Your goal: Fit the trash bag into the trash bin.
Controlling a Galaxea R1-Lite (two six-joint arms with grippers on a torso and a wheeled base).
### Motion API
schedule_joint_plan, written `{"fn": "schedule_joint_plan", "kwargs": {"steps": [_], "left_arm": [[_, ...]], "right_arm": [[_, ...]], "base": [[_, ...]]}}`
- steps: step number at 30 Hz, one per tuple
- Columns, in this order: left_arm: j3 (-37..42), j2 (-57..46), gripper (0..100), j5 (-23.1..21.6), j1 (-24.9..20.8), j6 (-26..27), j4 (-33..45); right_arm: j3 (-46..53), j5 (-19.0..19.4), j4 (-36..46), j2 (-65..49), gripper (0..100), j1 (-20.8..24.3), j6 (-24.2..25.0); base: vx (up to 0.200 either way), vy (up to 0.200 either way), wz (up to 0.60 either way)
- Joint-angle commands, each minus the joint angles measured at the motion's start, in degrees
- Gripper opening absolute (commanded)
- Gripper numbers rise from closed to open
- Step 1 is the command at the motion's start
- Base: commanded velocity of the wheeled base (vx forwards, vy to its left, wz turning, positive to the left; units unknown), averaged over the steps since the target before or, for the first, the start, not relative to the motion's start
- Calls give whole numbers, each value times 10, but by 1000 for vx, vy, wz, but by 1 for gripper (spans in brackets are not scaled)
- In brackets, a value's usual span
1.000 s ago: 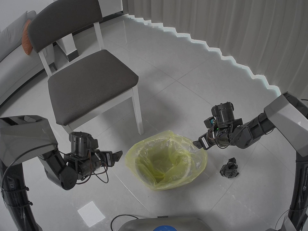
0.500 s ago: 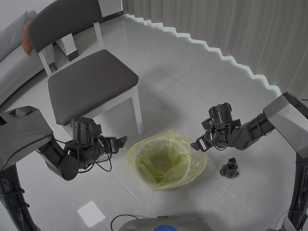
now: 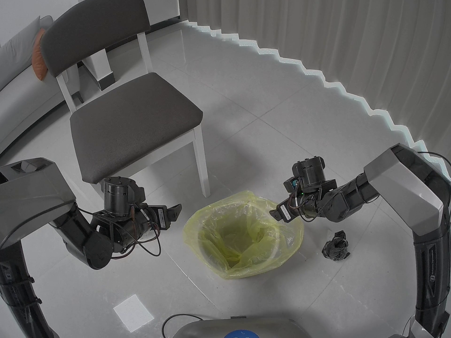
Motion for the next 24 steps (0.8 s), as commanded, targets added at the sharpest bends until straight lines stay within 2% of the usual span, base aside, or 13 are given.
{"fn": "schedule_joint_plan", "kwargs": {"steps": [1,8,24], "left_arm": [[18,-7,100,1,8,-1,-4],[40,-4,100,1,9,-1,-34],[34,7,100,1,9,0,-34]], "right_arm": [[-20,-1,1,33,100,-16,0],[-26,-1,0,48,100,-25,0],[-117,-12,7,141,100,-29,0]], "base": [[0,0,0],[0,0,0],[0,0,0]]}}
